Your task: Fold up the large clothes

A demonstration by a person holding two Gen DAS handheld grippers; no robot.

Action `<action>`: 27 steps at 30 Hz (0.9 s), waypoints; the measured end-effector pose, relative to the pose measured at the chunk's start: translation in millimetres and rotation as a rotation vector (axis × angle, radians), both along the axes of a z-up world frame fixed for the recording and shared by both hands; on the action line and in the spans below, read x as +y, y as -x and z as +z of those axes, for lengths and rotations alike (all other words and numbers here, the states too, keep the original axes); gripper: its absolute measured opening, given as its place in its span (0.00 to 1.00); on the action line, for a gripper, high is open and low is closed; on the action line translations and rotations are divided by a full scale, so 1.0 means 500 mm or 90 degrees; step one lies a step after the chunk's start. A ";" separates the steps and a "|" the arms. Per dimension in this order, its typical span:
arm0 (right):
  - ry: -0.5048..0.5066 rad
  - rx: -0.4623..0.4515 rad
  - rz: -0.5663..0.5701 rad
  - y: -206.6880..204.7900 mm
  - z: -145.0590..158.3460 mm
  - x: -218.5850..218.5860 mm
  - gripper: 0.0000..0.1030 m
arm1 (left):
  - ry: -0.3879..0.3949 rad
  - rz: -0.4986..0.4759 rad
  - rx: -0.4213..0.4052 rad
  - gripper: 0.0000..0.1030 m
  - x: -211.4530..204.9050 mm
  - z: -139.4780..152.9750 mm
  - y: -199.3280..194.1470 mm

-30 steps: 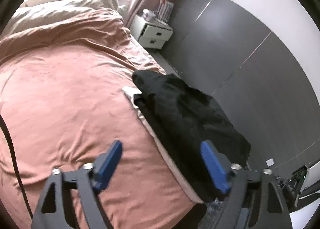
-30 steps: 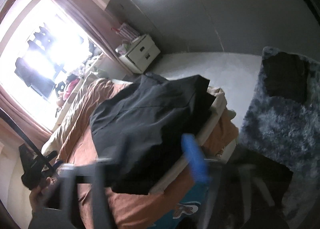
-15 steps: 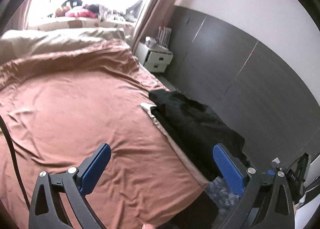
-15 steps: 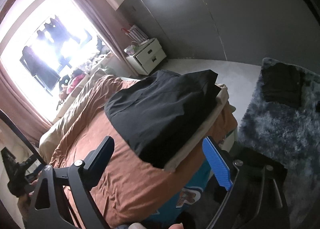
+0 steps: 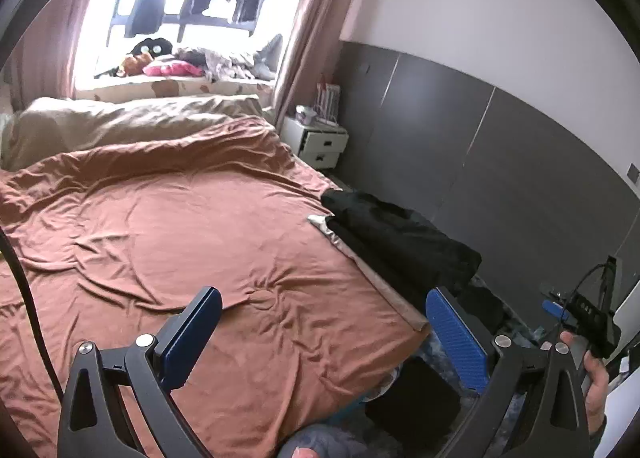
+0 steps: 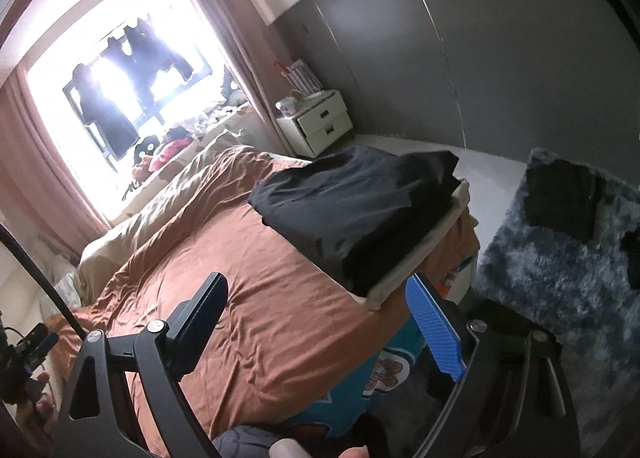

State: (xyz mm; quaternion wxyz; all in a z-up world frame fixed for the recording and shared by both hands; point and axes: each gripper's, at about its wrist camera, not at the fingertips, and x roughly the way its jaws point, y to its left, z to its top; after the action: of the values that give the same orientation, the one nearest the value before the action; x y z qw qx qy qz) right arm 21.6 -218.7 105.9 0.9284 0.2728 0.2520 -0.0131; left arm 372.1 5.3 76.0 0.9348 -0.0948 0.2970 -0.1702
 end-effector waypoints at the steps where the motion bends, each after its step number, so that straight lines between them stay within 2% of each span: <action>1: 0.006 -0.004 0.002 0.010 0.005 0.009 0.89 | 0.000 0.003 -0.005 1.00 0.007 0.004 0.016; 3: 0.018 -0.013 0.013 0.028 0.013 0.029 1.00 | 0.000 0.014 -0.020 1.00 0.023 0.015 0.055; 6: 0.042 -0.029 0.025 0.059 0.018 0.054 1.00 | 0.005 0.027 -0.039 1.00 0.044 0.027 0.113; 10: 0.041 -0.043 0.043 0.096 0.011 0.067 1.00 | 0.005 0.046 -0.056 1.00 0.065 0.035 0.182; 15: 0.041 -0.047 0.062 0.134 -0.005 0.069 1.00 | -0.005 0.064 -0.070 1.00 0.073 0.029 0.262; 27: 0.092 -0.085 0.103 0.242 -0.031 0.112 1.00 | -0.001 0.137 -0.128 1.00 0.119 -0.004 0.450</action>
State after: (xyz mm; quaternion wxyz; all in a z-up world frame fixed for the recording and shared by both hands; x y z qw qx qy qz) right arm -99.1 -162.6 90.5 0.9584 0.1841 0.2094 0.0616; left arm 147.1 65.1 73.9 0.9728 -0.1079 0.1900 -0.0776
